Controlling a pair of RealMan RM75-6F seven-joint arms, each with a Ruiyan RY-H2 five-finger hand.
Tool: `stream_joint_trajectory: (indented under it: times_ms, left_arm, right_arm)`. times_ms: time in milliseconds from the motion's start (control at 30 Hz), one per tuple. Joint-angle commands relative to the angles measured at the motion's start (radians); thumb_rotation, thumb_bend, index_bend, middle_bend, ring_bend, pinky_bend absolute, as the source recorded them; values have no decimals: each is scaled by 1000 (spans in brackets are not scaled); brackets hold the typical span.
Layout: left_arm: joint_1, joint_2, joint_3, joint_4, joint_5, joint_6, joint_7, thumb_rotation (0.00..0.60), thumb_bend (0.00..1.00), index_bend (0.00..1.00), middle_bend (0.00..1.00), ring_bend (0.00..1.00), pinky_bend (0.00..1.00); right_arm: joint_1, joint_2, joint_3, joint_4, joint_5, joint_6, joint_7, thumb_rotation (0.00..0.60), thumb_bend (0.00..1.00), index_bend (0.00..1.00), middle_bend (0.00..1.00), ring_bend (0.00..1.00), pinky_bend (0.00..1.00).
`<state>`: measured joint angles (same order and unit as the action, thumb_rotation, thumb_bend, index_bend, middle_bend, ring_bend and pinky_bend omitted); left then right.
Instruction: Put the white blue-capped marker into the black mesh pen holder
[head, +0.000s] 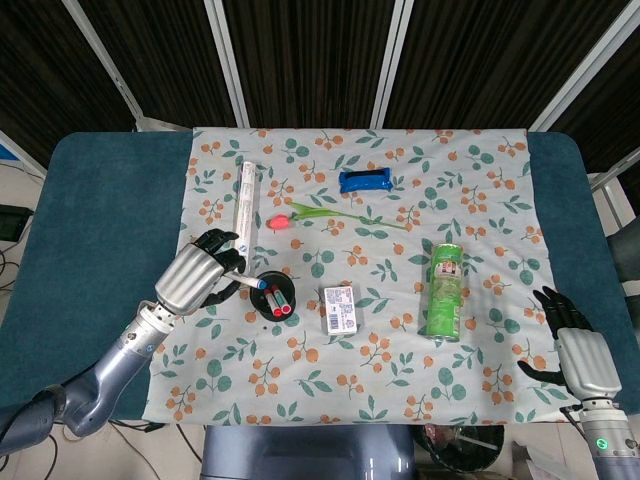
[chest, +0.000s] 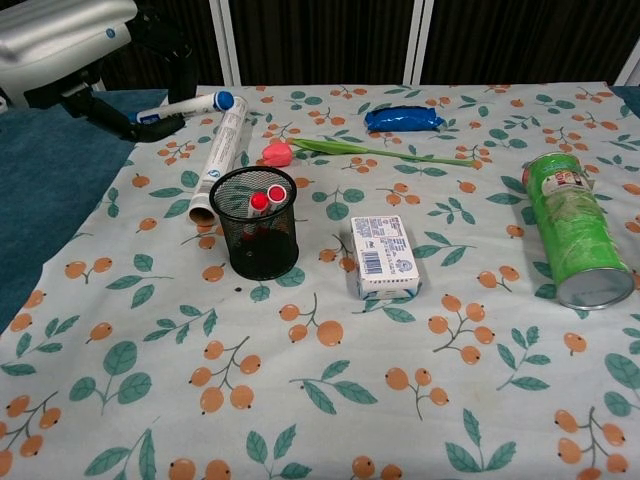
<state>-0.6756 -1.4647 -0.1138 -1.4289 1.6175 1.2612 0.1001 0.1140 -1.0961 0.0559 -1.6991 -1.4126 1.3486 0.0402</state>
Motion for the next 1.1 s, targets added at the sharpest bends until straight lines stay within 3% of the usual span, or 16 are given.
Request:
stream_joint_trajectory:
  times_ms: [33,267,467,667,1100]
  left_arm:
    - [-6,-16,-23,-40,-33,-12,-8,600,369,570,533,217,254]
    - [-20,-80,-73,-143,-140,-57,-76,600,358,569,531,217,254]
    - [-40,-135,-106,-163,-204,-101,-179,600,356,569,529,217,253]
    - [-55,-174,-131,-119,-243,-134,-286,600,352,568,528,215,249]
    - [-101,-224,-149,-9,-267,-199,-322,600,348,562,511,206,236]
  right_arm:
    - [0,0,0,0,1,0,1,600,214,52,0,0,177]
    - [2,2,0,-3,-1,-4,8,600,214,52,0,0,177]
    - [2,3,1,-5,5,-6,12,600,213,52,0,0,177]
    - [3,3,2,-4,8,-8,9,600,213,52,0,0,177]
    - [3,3,4,-3,15,-10,10,600,213,52,0,0,177]
